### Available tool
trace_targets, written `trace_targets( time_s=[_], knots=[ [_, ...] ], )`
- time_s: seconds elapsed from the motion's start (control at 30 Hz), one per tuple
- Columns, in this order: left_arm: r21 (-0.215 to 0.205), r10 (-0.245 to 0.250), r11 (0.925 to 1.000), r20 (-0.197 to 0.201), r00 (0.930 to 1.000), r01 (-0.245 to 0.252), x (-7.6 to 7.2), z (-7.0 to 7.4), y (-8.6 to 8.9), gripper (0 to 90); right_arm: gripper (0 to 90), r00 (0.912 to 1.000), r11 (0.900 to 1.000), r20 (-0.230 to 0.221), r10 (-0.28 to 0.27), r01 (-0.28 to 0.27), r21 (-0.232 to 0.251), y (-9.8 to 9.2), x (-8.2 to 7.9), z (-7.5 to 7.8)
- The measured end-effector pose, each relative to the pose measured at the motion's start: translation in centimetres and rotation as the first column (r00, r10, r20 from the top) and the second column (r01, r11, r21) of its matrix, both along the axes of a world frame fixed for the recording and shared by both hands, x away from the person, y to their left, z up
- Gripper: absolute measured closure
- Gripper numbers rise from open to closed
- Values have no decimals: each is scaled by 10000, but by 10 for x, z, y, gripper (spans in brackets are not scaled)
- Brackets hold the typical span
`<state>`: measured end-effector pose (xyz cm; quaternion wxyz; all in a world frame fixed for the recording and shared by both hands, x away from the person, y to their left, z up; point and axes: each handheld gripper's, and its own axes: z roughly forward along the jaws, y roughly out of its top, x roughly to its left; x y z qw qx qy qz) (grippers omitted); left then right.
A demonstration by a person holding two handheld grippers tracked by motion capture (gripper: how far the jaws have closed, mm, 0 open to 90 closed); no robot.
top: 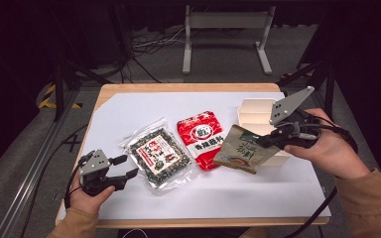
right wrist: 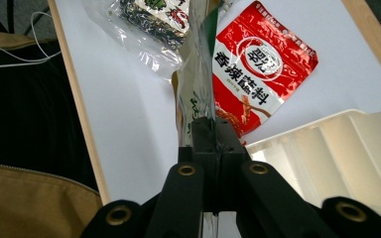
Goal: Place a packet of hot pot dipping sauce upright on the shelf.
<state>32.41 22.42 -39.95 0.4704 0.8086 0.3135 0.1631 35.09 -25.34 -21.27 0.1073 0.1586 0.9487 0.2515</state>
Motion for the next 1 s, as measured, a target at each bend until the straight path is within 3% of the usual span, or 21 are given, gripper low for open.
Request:
trace_targets(
  time_s=[0.17, 0.37, 0.57, 1.0],
  knots=[
    [-82, 107, 9999, 5, 9999, -107, -1, -1, 1, 375, 899, 9978, 9989, 509, 422, -412, -208, -2, 4, 5],
    [-84, 214, 9997, 12, 9998, -213, -3, -1, 4, 373, 900, 9975, 9990, 598, 385, -372, -231, -5, 8, 9],
    [-59, 218, 9997, -9, 9998, -218, -4, -1, 4, 372, 899, 9941, 9998, 1071, 146, -135, -115, -12, 18, 18],
    [-84, 228, 9997, -35, 9997, -228, -3, -2, 5, 372, 899, 9860, 9985, 1579, -541, 524, 152, -28, 35, 33]
  ],
)
